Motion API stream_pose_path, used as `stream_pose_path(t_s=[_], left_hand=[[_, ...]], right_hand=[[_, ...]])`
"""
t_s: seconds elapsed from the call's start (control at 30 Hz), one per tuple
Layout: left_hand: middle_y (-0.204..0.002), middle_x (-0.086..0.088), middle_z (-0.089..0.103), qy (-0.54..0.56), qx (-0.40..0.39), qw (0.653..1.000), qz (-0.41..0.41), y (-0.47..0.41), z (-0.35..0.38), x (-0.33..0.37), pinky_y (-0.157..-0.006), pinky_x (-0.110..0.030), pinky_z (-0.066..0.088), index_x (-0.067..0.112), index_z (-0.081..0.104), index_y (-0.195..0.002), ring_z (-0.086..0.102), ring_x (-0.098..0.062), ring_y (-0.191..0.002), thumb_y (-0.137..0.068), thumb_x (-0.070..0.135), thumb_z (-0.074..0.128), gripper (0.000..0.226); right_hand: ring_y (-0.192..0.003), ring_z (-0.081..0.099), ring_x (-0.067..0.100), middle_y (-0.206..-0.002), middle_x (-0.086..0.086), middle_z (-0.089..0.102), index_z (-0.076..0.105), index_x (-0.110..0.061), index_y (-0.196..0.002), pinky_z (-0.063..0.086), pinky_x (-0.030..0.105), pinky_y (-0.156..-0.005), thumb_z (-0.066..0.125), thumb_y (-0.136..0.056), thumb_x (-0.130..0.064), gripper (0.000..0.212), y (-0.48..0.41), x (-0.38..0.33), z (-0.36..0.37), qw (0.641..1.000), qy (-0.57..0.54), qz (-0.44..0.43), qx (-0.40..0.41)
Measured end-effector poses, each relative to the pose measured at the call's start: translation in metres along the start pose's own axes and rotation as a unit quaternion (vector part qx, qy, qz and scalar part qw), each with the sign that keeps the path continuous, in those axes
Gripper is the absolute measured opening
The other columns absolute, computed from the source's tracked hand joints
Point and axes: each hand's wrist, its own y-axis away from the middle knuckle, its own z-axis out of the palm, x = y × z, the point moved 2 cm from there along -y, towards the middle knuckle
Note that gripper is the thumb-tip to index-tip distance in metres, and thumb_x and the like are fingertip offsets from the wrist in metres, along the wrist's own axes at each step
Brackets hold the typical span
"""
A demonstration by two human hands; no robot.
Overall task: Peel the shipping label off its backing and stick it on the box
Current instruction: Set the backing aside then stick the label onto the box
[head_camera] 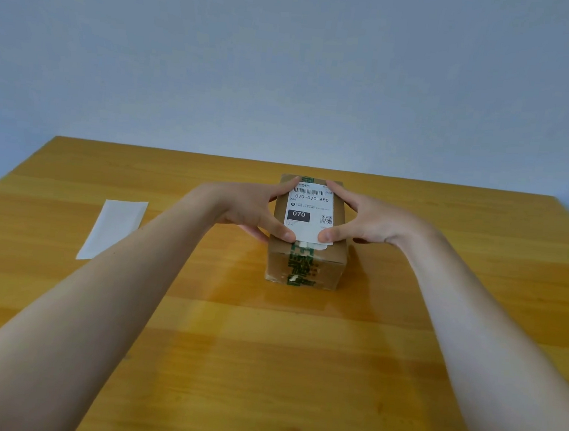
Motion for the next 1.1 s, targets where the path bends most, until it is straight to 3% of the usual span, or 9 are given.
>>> stream_pose_path(t_s=[0.13, 0.27, 0.4, 0.53, 0.6, 0.7, 0.9, 1.0, 1.1], left_hand=[[-0.174, 0.011, 0.019, 0.004, -0.003, 1.0, -0.008, 0.002, 0.003, 0.003, -0.098, -0.037, 0.062, 0.05, 0.008, -0.166, 0.056, -0.017, -0.135, -0.074, 0.015, 0.096, 0.132], [-0.174, 0.009, 0.02, 0.013, -0.009, 1.0, -0.013, 0.005, 0.004, 0.007, -0.097, -0.037, 0.062, 0.044, -0.002, -0.166, 0.057, -0.019, -0.136, -0.075, 0.008, 0.094, 0.137], [-0.156, 0.002, 0.05, -0.001, -0.035, 0.999, -0.024, 0.007, 0.011, 0.011, -0.096, -0.041, 0.063, 0.044, -0.015, -0.164, 0.067, -0.021, -0.124, -0.076, 0.01, 0.093, 0.144], [-0.153, 0.014, 0.052, -0.062, 0.056, 0.996, 0.026, 0.006, 0.016, 0.015, -0.097, -0.053, 0.06, 0.053, -0.001, -0.164, 0.059, -0.023, -0.13, -0.085, 0.048, 0.084, 0.116], [-0.147, 0.011, 0.058, -0.059, 0.127, 0.988, 0.059, 0.003, 0.019, 0.017, -0.094, -0.057, 0.06, 0.052, 0.035, -0.157, 0.059, -0.027, -0.128, -0.093, 0.053, 0.073, 0.074], [-0.13, 0.001, 0.068, -0.02, 0.221, 0.969, 0.104, -0.004, 0.025, 0.02, -0.087, -0.056, 0.062, 0.041, 0.075, -0.112, 0.066, -0.038, -0.115, -0.098, 0.046, 0.07, 0.016], [-0.131, -0.003, 0.07, 0.0, 0.292, 0.951, 0.097, -0.009, 0.036, 0.012, -0.085, -0.039, 0.059, 0.035, 0.079, -0.087, 0.066, -0.024, -0.115, -0.093, 0.036, 0.078, 0.005], [-0.105, 0.006, 0.073, 0.018, 0.285, 0.954, 0.093, -0.007, 0.036, 0.009, -0.07, -0.025, 0.058, 0.028, 0.084, -0.093, 0.067, -0.006, -0.092, -0.092, 0.032, 0.081, 0.005], [-0.094, 0.014, 0.073, 0.023, 0.283, 0.953, 0.103, -0.006, 0.036, 0.007, -0.064, -0.018, 0.056, 0.025, 0.086, -0.1, 0.067, -0.002, -0.088, -0.09, 0.03, 0.083, 0.011]], right_hand=[[-0.162, 0.017, 0.016, -0.176, -0.01, 0.017, 0.0, -0.043, -0.167, 0.02, 0.043, -0.129, 0.096, -0.042, -0.058, 0.159, 0.001, 0.005, -0.005, 0.999, -0.032, 0.0, -0.043], [-0.161, 0.016, 0.012, -0.175, -0.012, 0.017, -0.001, -0.041, -0.167, 0.024, 0.044, -0.129, 0.104, -0.04, -0.051, 0.165, 0.002, 0.011, -0.005, 0.995, -0.072, -0.012, -0.067], [-0.16, 0.011, 0.003, -0.176, -0.014, 0.012, -0.002, -0.044, -0.167, 0.025, 0.044, -0.129, 0.104, -0.043, -0.052, 0.164, 0.005, 0.019, 0.0, 0.985, -0.147, -0.048, -0.071], [-0.156, 0.026, 0.01, -0.172, -0.019, 0.022, 0.035, -0.061, -0.155, 0.045, 0.042, -0.112, 0.089, -0.077, -0.049, 0.096, 0.012, 0.015, 0.0, 0.985, -0.142, -0.066, 0.073], [-0.147, 0.045, 0.02, -0.169, -0.014, 0.03, 0.065, -0.054, -0.134, 0.053, 0.044, -0.103, 0.084, -0.086, -0.043, 0.052, 0.011, 0.008, -0.001, 0.976, -0.118, -0.079, 0.162], [-0.143, 0.049, 0.024, -0.165, -0.009, 0.035, 0.081, -0.043, -0.101, 0.044, 0.05, -0.115, 0.083, -0.089, -0.039, 0.013, 0.006, -0.002, 0.005, 0.965, -0.104, -0.1, 0.219], [-0.152, 0.035, 0.019, -0.166, -0.007, 0.036, 0.082, -0.036, -0.09, 0.035, 0.04, -0.116, 0.087, -0.085, -0.036, 0.007, 0.003, -0.013, 0.019, 0.966, -0.085, -0.08, 0.23], [-0.153, 0.033, 0.02, -0.167, -0.006, 0.035, 0.084, -0.033, -0.096, 0.034, 0.032, -0.105, 0.085, -0.087, -0.034, 0.009, 0.006, -0.011, 0.02, 0.965, -0.096, -0.069, 0.232], [-0.158, 0.026, 0.02, -0.171, -0.007, 0.031, 0.085, -0.03, -0.104, 0.033, 0.031, -0.104, 0.085, -0.088, -0.031, 0.016, 0.008, -0.012, 0.02, 0.967, -0.109, -0.069, 0.219]])
